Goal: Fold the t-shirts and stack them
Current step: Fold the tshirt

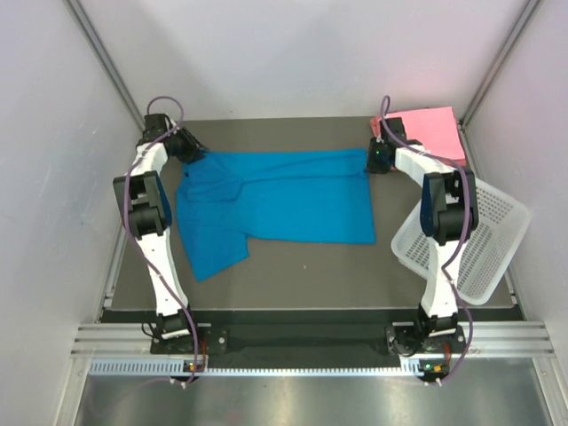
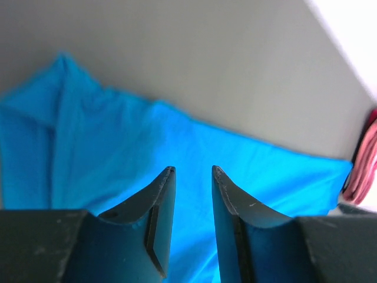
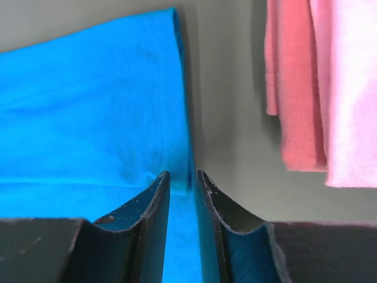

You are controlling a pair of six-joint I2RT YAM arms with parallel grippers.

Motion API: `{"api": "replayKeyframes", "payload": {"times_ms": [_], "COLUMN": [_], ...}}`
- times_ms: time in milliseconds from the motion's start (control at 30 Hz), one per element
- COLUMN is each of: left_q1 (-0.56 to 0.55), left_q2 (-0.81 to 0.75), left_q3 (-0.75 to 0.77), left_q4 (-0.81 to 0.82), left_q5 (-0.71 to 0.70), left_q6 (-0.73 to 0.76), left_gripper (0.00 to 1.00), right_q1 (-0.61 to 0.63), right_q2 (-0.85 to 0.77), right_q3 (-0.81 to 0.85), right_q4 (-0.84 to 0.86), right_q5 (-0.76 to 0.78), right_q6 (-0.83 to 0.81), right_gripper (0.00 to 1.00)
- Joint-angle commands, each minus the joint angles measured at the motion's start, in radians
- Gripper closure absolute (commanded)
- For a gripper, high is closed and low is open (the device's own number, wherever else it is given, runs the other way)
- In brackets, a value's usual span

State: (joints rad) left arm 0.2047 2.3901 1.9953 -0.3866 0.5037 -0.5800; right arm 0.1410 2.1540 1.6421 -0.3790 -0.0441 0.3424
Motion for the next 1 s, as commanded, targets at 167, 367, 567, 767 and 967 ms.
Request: {"api": "replayKeyframes", "payload": {"times_ms": [167, 367, 567, 767, 967], "left_q1": [-0.018, -0.014, -0.01, -0.004, -0.005], "left_q2": [-0.052, -0.019, 0.003, 0.012, 0.014], "left_q3": [-0.07, -0.078, -0.069, -0.064, -0.058], "left_q4": [-0.075, -0.1, -0.104, -0.101, -0.104], "left_q5": [-0.071, -0.119, -0.14, -0.159, -0.168], "left_q6": [0.025, 0.029, 0.037, 0.037, 0.039], "left_gripper": [0.64, 0.64, 0.64, 0.64, 0.64], "right_q1": [-0.006, -0.006, -0.007, -0.007, -0.007], "right_q2": [0.004, 0.01, 0.018, 0.014, 0.009], "right_q3": [0.028, 0.021, 0.022, 0.015, 0.012], "right_q4": [0.023, 0.023, 0.015, -0.003, -0.003], "right_q5": [-0.063, -0.074, -0.099, -0.103, -0.109], "right_q6": [-0.091, -0.102, -0.124, -0.143, -0.158], "right_gripper": [0.77, 0.78, 0.78, 0.72, 0.71]}}
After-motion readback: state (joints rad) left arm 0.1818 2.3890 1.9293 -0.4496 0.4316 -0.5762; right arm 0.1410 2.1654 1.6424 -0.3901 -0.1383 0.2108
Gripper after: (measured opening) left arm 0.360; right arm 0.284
